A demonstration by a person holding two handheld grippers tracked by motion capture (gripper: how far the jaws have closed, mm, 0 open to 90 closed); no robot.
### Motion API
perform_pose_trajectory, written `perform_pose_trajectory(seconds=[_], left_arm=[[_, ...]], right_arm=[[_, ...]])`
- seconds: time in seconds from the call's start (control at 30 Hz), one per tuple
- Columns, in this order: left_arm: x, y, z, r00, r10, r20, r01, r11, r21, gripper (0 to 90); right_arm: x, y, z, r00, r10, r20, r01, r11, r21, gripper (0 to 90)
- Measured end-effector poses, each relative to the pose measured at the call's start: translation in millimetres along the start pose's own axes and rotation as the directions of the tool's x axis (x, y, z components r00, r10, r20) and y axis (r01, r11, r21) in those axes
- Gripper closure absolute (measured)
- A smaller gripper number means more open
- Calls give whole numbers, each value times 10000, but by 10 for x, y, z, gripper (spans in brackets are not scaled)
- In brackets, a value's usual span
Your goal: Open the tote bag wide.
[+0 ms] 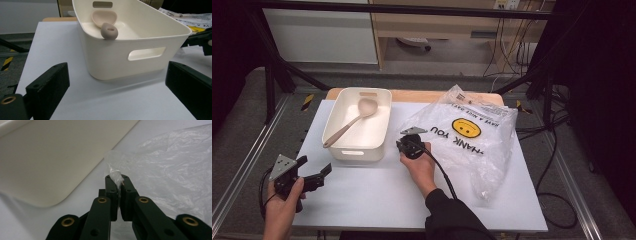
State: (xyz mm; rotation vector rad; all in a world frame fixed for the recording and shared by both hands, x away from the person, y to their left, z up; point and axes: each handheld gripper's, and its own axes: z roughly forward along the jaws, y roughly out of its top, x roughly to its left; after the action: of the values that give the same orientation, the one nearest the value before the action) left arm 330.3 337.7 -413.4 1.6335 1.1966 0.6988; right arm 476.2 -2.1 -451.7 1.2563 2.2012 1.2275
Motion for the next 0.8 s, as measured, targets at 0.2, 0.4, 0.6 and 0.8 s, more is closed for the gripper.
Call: perform_pose_trajectory(seconds=[0.2,0.4,0.6,0.8], left_arm=[[-2,1,2,10000,-35,24,35,10000,-39,47],[7,-1,0,10000,-40,11,40,10000,-18,47],[1,-1,-5,10000,-6,-39,6,10000,-2,47],[2,-7,-1,10000,-17,-39,18,10000,34,47]], right_arm=[[-125,144,133,9984,430,376,-432,9991,52,807],[-74,210,-36,9982,552,251,-558,9982,233,394],[-43,255,-506,9996,242,-162,-243,9997,-50,207],[-247,243,-903,9994,-339,101,340,9994,-46,135]])
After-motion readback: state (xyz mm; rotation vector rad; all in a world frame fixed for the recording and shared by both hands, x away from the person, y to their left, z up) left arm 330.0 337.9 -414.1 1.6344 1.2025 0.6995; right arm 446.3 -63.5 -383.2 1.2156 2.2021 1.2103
